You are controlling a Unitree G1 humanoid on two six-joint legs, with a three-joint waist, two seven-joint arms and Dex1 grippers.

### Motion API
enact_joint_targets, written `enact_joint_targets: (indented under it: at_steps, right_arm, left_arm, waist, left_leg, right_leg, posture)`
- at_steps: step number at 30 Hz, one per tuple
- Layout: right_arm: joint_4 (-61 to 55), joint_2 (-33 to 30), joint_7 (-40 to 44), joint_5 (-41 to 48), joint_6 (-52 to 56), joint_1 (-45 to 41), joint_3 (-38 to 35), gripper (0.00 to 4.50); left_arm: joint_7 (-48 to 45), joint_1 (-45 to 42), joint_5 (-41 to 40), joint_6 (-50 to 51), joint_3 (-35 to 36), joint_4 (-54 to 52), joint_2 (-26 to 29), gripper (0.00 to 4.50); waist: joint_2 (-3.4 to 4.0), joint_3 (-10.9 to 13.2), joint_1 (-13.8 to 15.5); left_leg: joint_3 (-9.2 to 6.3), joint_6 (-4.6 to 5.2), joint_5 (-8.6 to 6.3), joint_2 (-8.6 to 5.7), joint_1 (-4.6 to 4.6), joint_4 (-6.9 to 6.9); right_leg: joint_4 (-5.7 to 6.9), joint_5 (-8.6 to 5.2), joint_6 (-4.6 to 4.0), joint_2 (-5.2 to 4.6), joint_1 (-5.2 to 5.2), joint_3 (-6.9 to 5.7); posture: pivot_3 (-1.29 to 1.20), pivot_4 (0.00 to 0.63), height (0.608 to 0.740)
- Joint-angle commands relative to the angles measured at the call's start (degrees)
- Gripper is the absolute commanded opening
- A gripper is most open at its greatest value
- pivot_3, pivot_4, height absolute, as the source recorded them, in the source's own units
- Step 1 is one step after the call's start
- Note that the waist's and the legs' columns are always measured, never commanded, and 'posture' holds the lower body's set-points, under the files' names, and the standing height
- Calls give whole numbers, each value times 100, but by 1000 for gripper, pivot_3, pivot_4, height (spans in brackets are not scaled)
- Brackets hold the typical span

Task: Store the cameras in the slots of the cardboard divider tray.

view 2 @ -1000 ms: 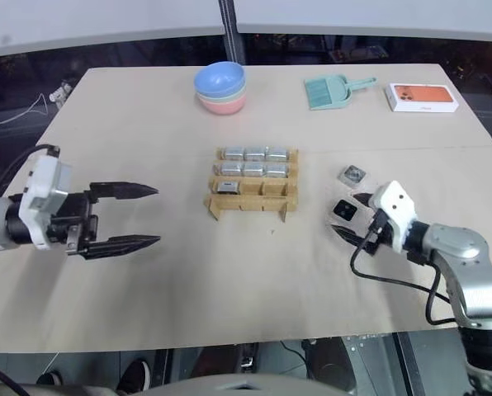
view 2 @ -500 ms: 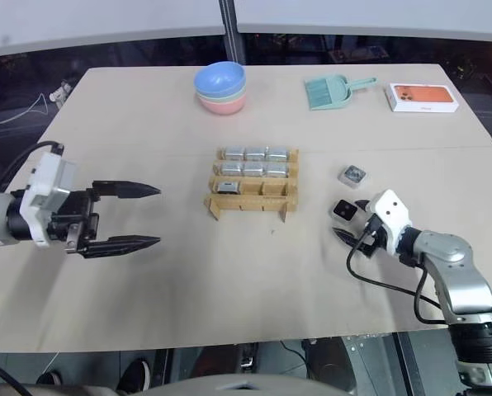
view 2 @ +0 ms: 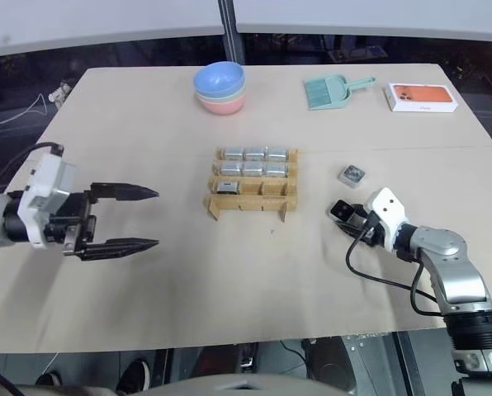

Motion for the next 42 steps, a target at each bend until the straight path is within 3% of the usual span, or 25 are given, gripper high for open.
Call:
enact_joint_targets:
  at_steps: [1,9,16,20,24,31,42]
  right_arm:
    - [-86,-19,15,44,-167,-44,-66,1862]
    - [-884,4,-121,-323,-476,-589,326,1862]
    - [-1633,570,-353,-1283,-2195,-1011,1363,1862]
    - [-1694,492,-263,-1723,-2887,-1110,1759,1862]
    - [-1495,325,-240,-2100,-3660,-1305,1941,1862]
    - [-1140,314,-562,-2337,-4422,-1437,1821,1862]
    - [-1252,495,-757,-2506,-4508,-1359,2006,1862]
  left_arm:
    - [0,18,-59,-18,242,-127,94,4500]
    - [548,-81,-209,412,2,-199,-140,4500]
    - [2502,-222,-1485,2054,-1002,-836,-1843,4500]
    - [3048,-386,-2009,2369,-1157,-831,-2512,4500]
    - [3398,-710,-2267,2498,-1121,-515,-2836,4500]
    - [3230,-471,-2456,2607,-1172,-587,-2685,4500]
    - [3154,-443,-2548,2483,-1161,-622,-2683,4500]
  waist:
    - [0,0,-1]
    - [2,1,-23]
    - [-21,-7,34]
    - [-28,-7,26]
    - [-27,-6,21]
    - [-27,-6,-6]
    - [-27,-6,17]
  left_leg:
    - [0,0,0,0,0,0]
    - [-3,0,0,2,3,1]
    - [-22,-1,0,8,-3,13]
    - [-21,-1,0,4,-10,30]
    - [-30,0,0,-3,11,38]
    - [-28,-1,0,0,45,38]
    - [-25,0,0,4,45,38]
  right_leg:
    - [0,0,0,0,0,0]
    - [3,0,1,3,-2,6]
    - [12,15,-19,12,1,3]
    - [9,16,-19,-12,4,7]
    - [11,15,-21,-9,27,-5]
    - [14,2,-42,6,51,0]
    - [12,1,-45,2,53,7]
  posture:
    - [0,150,740]
    - [0,150,740]
    - [0,150,740]
    - [0,150,740]
    - [0,150,740]
    - [0,150,740]
    - [0,150,740]
